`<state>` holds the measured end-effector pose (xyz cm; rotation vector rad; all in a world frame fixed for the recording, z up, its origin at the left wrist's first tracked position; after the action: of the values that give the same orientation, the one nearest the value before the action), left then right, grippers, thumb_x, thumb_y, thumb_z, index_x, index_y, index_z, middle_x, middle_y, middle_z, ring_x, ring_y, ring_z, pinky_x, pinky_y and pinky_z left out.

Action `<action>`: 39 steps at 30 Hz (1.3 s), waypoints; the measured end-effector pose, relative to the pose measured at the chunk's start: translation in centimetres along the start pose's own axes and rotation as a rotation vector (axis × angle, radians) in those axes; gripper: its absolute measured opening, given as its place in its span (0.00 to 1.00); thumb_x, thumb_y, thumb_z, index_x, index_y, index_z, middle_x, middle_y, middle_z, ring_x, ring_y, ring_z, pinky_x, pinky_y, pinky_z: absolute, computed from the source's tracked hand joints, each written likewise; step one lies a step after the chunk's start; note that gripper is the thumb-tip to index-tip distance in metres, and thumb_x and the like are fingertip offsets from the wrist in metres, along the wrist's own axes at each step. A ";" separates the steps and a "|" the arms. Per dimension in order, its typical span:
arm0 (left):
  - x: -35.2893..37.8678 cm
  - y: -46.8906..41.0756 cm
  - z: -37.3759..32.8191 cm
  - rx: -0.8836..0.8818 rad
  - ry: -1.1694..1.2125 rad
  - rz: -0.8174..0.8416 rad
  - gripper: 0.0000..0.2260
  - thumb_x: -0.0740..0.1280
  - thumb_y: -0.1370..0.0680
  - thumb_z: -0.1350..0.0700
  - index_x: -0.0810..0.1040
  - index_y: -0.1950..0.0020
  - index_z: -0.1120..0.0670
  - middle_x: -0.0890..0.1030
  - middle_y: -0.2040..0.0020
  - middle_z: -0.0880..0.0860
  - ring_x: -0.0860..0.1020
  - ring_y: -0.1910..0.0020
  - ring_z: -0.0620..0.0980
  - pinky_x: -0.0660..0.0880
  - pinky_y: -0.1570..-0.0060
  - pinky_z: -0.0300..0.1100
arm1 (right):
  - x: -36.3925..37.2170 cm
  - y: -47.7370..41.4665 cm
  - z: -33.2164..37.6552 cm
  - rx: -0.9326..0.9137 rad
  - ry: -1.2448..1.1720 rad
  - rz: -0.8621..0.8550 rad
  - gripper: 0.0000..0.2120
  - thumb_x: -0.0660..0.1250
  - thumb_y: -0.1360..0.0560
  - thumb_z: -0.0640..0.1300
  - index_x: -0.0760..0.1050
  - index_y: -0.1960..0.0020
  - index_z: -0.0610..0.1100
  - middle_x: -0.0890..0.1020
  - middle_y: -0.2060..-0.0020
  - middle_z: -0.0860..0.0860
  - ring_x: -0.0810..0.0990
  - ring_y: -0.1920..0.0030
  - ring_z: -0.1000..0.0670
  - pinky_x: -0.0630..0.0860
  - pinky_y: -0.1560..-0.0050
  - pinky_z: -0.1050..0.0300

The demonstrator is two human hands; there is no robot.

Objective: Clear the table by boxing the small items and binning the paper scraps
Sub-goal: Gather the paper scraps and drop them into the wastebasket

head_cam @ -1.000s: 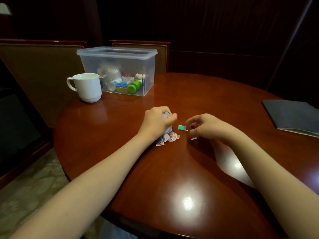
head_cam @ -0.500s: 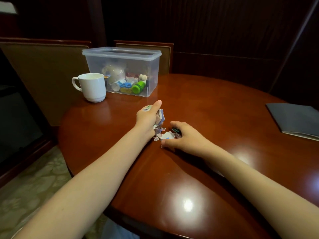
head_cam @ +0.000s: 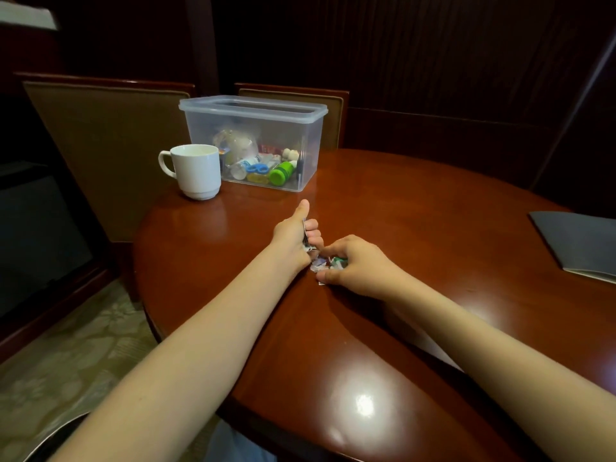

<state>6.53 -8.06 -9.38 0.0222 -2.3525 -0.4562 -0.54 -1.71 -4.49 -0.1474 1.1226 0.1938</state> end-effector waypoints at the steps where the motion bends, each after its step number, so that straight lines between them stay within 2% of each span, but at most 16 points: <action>1: -0.1 -0.1 -0.1 -0.006 -0.001 0.004 0.14 0.59 0.19 0.48 0.67 0.63 0.53 0.62 0.83 0.47 0.59 0.87 0.42 0.57 0.85 0.28 | -0.1 -0.2 0.2 0.007 -0.022 0.011 0.17 0.69 0.27 0.46 0.77 0.39 0.43 0.79 0.43 0.45 0.76 0.43 0.47 0.70 0.47 0.57; 4: -0.3 -0.4 -0.4 -0.010 -0.002 0.006 0.19 0.57 0.19 0.45 0.61 0.67 0.53 0.61 0.83 0.47 0.58 0.87 0.42 0.56 0.85 0.27 | 0.0 -1.0 0.7 0.030 -0.019 0.029 0.14 0.71 0.29 0.41 0.79 0.44 0.40 0.83 0.53 0.43 0.78 0.59 0.47 0.76 0.53 0.55; 6: -0.6 -0.3 -0.6 -0.007 -0.006 0.000 0.20 0.58 0.20 0.44 0.61 0.68 0.53 0.61 0.83 0.47 0.57 0.87 0.43 0.55 0.85 0.27 | 0.3 -1.3 0.8 0.032 -0.041 0.040 0.07 0.70 0.28 0.37 0.79 0.50 0.38 0.82 0.60 0.44 0.77 0.66 0.48 0.76 0.62 0.60; 8: -0.6 -0.2 -0.8 -0.009 -0.027 0.012 0.20 0.62 0.22 0.44 0.62 0.69 0.53 0.61 0.83 0.47 0.57 0.86 0.43 0.55 0.86 0.28 | 0.4 -1.5 0.9 0.045 -0.063 0.044 0.02 0.68 0.28 0.35 0.78 0.57 0.40 0.80 0.63 0.46 0.78 0.64 0.47 0.74 0.66 0.62; 9: -0.6 0.0 -0.8 -0.009 -0.039 0.020 0.20 0.63 0.24 0.45 0.62 0.69 0.53 0.61 0.82 0.47 0.57 0.85 0.42 0.55 0.85 0.29 | 0.4 -1.6 0.9 0.050 -0.053 0.049 0.02 0.68 0.28 0.35 0.79 0.57 0.40 0.78 0.64 0.47 0.77 0.63 0.48 0.74 0.65 0.62; 12: -0.2 0.3 -1.0 0.008 -0.041 0.041 0.16 0.64 0.25 0.50 0.62 0.68 0.53 0.60 0.82 0.47 0.57 0.85 0.42 0.55 0.85 0.29 | 0.4 -2.1 0.8 0.073 -0.029 0.062 0.12 0.70 0.29 0.36 0.78 0.46 0.34 0.75 0.61 0.47 0.74 0.59 0.50 0.72 0.58 0.57; 14: -0.1 0.5 -1.3 0.021 -0.010 0.044 0.14 0.63 0.25 0.54 0.62 0.67 0.54 0.60 0.82 0.47 0.57 0.85 0.42 0.55 0.85 0.29 | 0.6 -2.3 0.2 0.101 -0.101 0.093 0.12 0.71 0.29 0.36 0.77 0.46 0.35 0.76 0.63 0.47 0.75 0.60 0.50 0.74 0.57 0.55; 16: -0.1 0.7 -1.6 0.027 0.022 0.051 0.13 0.62 0.24 0.57 0.62 0.67 0.54 0.60 0.82 0.48 0.57 0.86 0.42 0.55 0.85 0.28 | 0.9 -2.3 0.0 0.114 -0.172 0.128 0.07 0.70 0.28 0.36 0.78 0.50 0.40 0.76 0.66 0.49 0.76 0.64 0.51 0.75 0.62 0.61; 18: -0.1 0.7 -1.9 0.021 0.043 0.052 0.12 0.61 0.24 0.59 0.62 0.66 0.55 0.60 0.82 0.48 0.57 0.86 0.43 0.55 0.84 0.28 | 0.9 -2.3 -0.2 0.107 -0.177 0.138 0.05 0.70 0.28 0.35 0.79 0.53 0.42 0.78 0.63 0.48 0.76 0.64 0.52 0.73 0.66 0.65; 21: -0.2 0.6 -1.7 -0.013 0.076 0.047 0.13 0.60 0.23 0.57 0.63 0.67 0.55 0.61 0.82 0.49 0.58 0.86 0.43 0.56 0.83 0.27 | 0.5 -2.1 -0.2 0.103 -0.170 0.129 0.05 0.69 0.28 0.34 0.80 0.56 0.42 0.79 0.64 0.49 0.75 0.67 0.55 0.71 0.68 0.67; 24: -0.6 0.3 -0.7 -0.080 0.089 0.020 0.16 0.56 0.20 0.52 0.64 0.67 0.57 0.61 0.82 0.50 0.59 0.86 0.45 0.58 0.81 0.26 | -0.6 -1.9 -0.8 0.142 -0.298 0.113 0.10 0.68 0.27 0.34 0.77 0.63 0.45 0.79 0.67 0.50 0.75 0.69 0.56 0.70 0.72 0.68; 28: -0.7 0.1 0.1 -0.138 0.089 0.008 0.18 0.48 0.18 0.53 0.65 0.65 0.58 0.62 0.82 0.52 0.60 0.87 0.46 0.61 0.79 0.25 | -3.8 -2.2 -0.5 0.129 -0.505 -0.017 0.07 0.66 0.25 0.34 0.79 0.59 0.42 0.79 0.65 0.50 0.77 0.64 0.53 0.73 0.65 0.64; 30: -0.5 0.3 0.3 -0.152 0.075 0.018 0.18 0.48 0.17 0.54 0.66 0.64 0.58 0.65 0.81 0.53 0.63 0.84 0.46 0.63 0.78 0.28 | -4.4 -2.8 0.2 0.112 -0.526 -0.045 0.05 0.66 0.25 0.34 0.80 0.53 0.38 0.78 0.65 0.50 0.75 0.65 0.55 0.72 0.67 0.65; 32: 0.0 0.9 0.6 -0.167 0.020 0.056 0.18 0.47 0.18 0.55 0.68 0.63 0.58 0.71 0.77 0.55 0.67 0.75 0.47 0.66 0.74 0.33 | -3.9 -3.5 1.3 0.099 -0.503 -0.036 0.06 0.67 0.26 0.35 0.80 0.51 0.39 0.78 0.65 0.50 0.75 0.65 0.55 0.71 0.68 0.65; 36: 0.5 1.7 0.4 -0.154 -0.017 0.059 0.16 0.49 0.18 0.53 0.73 0.56 0.57 0.76 0.62 0.58 0.73 0.62 0.52 0.71 0.63 0.45 | -2.5 -5.1 2.1 0.123 -0.495 -0.106 0.03 0.70 0.27 0.38 0.80 0.56 0.44 0.80 0.58 0.48 0.79 0.53 0.49 0.78 0.52 0.56; 39: 0.2 1.7 -0.5 -0.113 0.012 0.054 0.18 0.50 0.19 0.49 0.73 0.57 0.59 0.79 0.66 0.58 0.77 0.64 0.54 0.73 0.60 0.46 | -3.0 -5.1 2.5 0.032 -0.388 -0.253 0.06 0.70 0.28 0.38 0.82 0.51 0.42 0.79 0.58 0.50 0.77 0.55 0.52 0.75 0.54 0.60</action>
<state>6.85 -6.63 -8.35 -0.0910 -2.3058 -0.5600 1.56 -6.40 -0.60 -0.2120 0.7119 -0.0230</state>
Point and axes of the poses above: each hand's wrist, its own y-axis away from the middle knuckle, its own x-axis out of the palm, z = x × y, the point moved 10 cm from there along -y, towards the middle knuckle
